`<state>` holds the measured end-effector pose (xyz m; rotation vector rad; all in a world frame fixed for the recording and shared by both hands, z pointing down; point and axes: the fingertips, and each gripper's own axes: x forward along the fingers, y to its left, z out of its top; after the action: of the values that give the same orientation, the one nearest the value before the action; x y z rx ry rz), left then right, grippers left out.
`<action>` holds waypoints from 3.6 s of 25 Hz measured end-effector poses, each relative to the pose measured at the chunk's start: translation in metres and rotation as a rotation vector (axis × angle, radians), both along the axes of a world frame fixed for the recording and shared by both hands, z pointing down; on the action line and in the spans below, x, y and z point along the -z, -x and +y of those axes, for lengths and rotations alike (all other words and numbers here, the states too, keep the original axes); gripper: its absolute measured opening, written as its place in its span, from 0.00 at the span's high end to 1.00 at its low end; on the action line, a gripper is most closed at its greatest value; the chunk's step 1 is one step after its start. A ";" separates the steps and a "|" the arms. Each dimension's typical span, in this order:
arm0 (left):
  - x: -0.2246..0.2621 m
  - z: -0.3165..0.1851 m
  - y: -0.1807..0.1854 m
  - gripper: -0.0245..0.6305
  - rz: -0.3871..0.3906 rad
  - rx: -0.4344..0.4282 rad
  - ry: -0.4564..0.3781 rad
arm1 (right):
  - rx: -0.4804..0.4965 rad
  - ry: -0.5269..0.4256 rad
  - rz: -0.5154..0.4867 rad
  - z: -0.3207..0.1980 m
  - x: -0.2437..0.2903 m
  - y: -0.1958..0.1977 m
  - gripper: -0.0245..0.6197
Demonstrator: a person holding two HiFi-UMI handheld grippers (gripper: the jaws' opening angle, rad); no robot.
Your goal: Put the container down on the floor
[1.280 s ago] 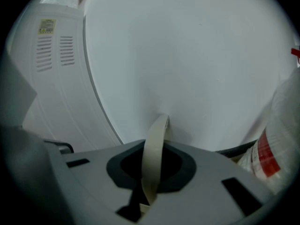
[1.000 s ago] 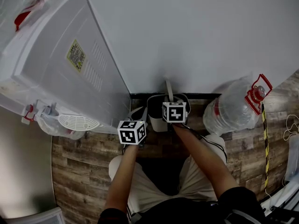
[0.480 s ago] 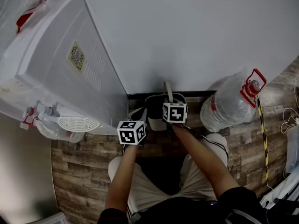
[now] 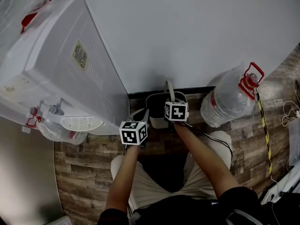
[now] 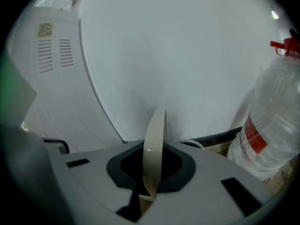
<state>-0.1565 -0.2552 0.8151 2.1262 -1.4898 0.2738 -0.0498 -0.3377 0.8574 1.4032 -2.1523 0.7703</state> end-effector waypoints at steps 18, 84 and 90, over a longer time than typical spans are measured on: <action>-0.010 0.023 -0.008 0.94 -0.005 -0.039 0.011 | -0.061 -0.002 -0.013 0.035 -0.014 -0.019 0.91; -0.054 0.028 -0.079 0.94 0.026 -0.169 0.103 | -0.222 0.201 0.083 0.062 -0.095 -0.147 0.73; -0.056 0.032 -0.080 0.94 0.026 -0.175 0.110 | -0.268 0.262 0.056 0.069 -0.110 -0.155 0.70</action>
<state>-0.0765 -0.2234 0.8711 2.1658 -1.2460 0.3808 0.1052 -0.2684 0.9674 1.5661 -1.7661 1.0552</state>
